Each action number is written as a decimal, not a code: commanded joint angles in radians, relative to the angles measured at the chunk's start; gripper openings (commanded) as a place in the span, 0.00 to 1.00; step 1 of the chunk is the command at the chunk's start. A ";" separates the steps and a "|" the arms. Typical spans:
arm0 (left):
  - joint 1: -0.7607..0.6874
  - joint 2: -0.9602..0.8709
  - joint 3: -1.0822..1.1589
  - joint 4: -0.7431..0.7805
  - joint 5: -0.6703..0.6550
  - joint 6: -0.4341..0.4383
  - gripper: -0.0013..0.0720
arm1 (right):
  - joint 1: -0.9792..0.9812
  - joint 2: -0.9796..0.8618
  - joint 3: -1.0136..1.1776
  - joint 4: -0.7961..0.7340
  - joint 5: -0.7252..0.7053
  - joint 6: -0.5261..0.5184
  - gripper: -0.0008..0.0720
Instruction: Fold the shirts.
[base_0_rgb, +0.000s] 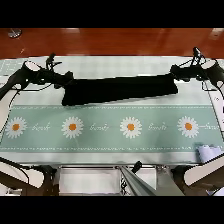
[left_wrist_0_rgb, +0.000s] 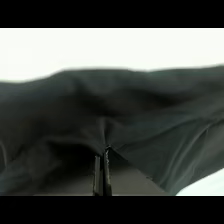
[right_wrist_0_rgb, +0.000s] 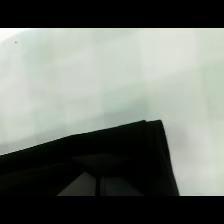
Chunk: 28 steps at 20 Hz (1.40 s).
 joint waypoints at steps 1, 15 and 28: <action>0.000 -0.020 0.003 0.000 -0.055 -0.005 0.20 | 0.000 -0.008 0.002 -0.016 -0.007 0.002 0.06; 0.006 0.018 0.003 0.000 -0.117 0.018 0.69 | -0.167 0.078 0.002 -0.102 0.158 0.045 0.78; -0.012 0.140 0.003 -0.007 -0.079 0.041 0.69 | -0.130 -0.100 0.002 0.310 0.259 -0.066 0.81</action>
